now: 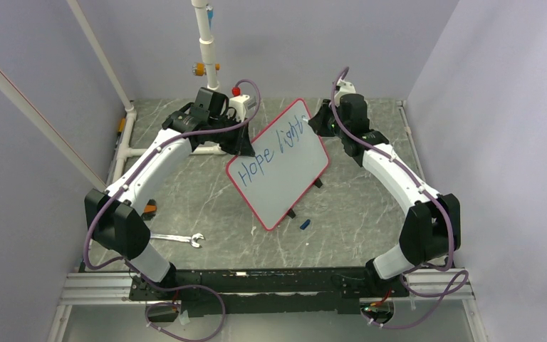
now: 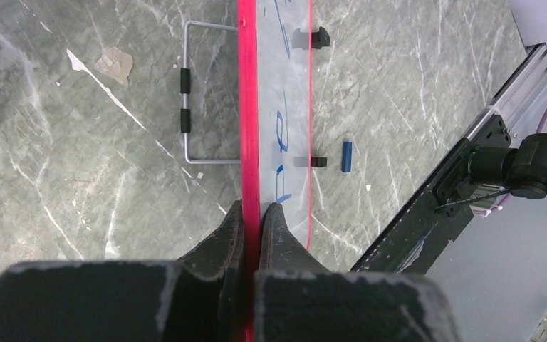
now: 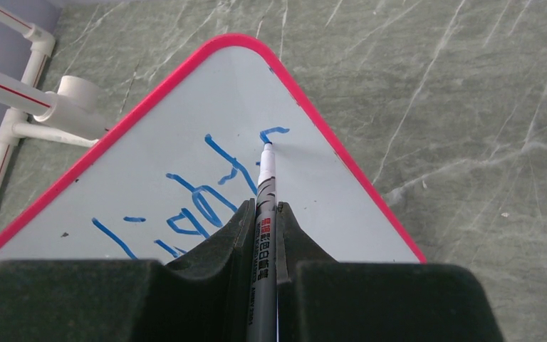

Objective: Write a sentence on the whiteboard

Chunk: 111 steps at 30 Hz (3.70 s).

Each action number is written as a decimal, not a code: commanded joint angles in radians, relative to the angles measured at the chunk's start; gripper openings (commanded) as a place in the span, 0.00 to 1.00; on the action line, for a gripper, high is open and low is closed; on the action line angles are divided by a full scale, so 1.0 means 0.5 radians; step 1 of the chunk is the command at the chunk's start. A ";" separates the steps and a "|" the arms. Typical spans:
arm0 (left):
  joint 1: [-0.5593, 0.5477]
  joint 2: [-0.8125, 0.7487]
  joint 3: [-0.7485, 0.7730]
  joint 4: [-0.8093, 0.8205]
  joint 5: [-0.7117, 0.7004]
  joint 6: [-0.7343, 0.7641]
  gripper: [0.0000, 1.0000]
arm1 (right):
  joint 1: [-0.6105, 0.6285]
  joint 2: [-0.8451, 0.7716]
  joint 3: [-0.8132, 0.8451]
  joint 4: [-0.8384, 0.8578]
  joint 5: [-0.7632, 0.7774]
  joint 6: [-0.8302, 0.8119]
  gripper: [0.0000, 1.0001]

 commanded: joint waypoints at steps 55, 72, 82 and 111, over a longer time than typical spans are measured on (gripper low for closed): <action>-0.029 -0.041 -0.031 -0.023 -0.338 0.306 0.00 | -0.077 -0.102 -0.078 0.008 -0.239 0.161 0.00; -0.028 -0.026 -0.022 -0.034 -0.329 0.317 0.00 | -0.079 -0.447 -0.094 -0.291 0.030 0.049 0.00; -0.029 -0.032 -0.039 -0.015 -0.327 0.315 0.00 | -0.077 -0.755 -0.295 -0.366 -0.035 0.080 0.00; -0.099 0.004 -0.190 0.101 -0.388 0.100 0.00 | 0.110 -1.036 -0.721 -0.364 -0.338 0.097 0.00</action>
